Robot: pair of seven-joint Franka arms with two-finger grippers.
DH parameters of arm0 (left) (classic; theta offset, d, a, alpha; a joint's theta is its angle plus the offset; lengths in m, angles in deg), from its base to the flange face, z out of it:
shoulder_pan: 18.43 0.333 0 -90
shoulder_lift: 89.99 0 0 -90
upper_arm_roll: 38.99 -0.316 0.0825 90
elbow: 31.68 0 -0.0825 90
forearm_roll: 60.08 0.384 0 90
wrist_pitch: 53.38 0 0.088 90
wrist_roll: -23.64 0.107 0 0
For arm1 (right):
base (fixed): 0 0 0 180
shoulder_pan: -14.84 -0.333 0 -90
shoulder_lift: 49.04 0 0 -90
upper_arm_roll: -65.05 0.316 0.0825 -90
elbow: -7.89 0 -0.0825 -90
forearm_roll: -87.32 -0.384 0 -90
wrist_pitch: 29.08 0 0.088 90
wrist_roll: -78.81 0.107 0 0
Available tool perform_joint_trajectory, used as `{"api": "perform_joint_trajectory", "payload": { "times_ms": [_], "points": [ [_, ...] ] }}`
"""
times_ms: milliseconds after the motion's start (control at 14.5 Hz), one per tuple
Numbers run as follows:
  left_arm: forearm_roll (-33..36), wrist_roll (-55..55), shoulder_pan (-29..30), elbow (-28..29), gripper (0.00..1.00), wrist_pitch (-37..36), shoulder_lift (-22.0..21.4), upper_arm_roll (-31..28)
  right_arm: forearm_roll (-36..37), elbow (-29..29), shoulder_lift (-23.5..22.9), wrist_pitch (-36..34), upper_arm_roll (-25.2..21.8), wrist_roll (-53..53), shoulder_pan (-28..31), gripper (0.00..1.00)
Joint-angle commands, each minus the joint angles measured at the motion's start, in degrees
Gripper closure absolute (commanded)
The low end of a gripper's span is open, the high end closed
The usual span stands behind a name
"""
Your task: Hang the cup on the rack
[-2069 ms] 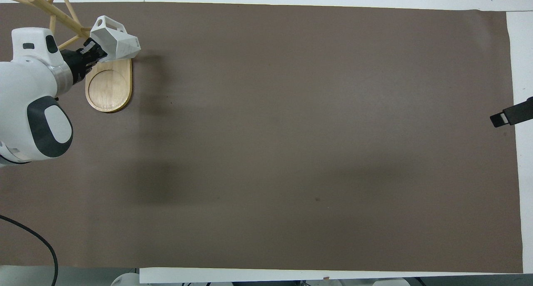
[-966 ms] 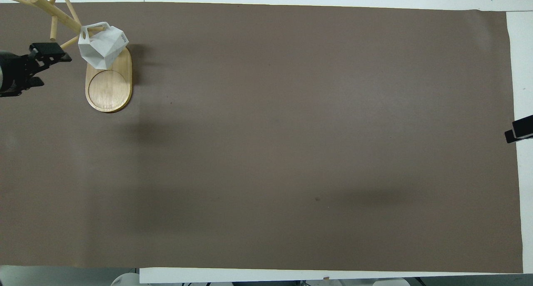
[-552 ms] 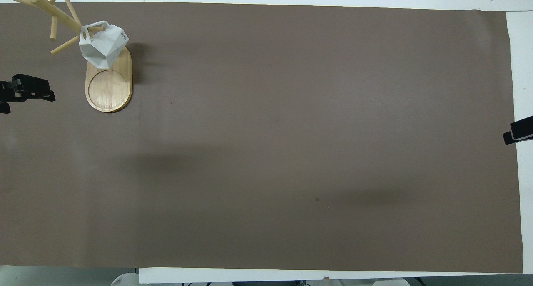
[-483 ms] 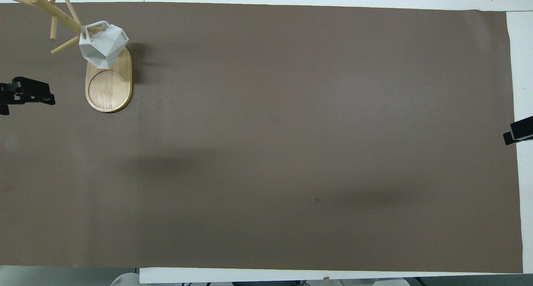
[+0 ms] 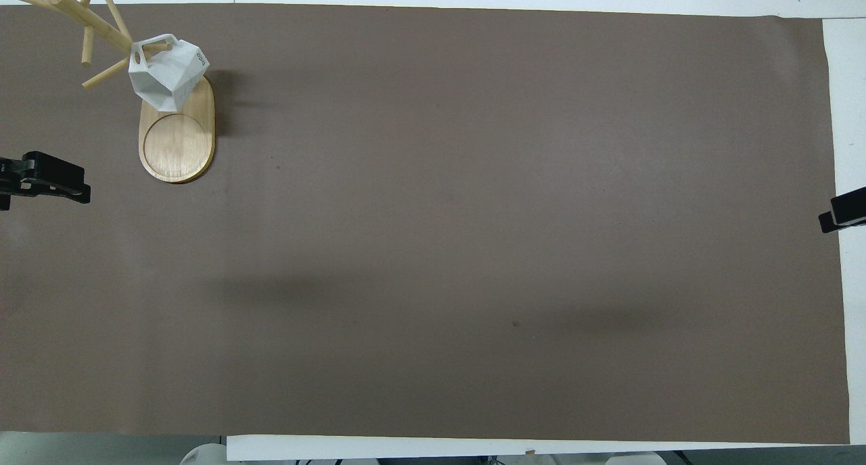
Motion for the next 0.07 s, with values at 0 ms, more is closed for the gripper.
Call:
{"api": "perform_joint_trajectory", "payload": {
  "times_ms": [0],
  "points": [
    [0.89,2.47,0.01,-3.89,0.00,-2.68,1.60,-0.42,0.93,-0.27,0.02,0.98,0.61,0.89,-0.16,0.00]
  ]
}}
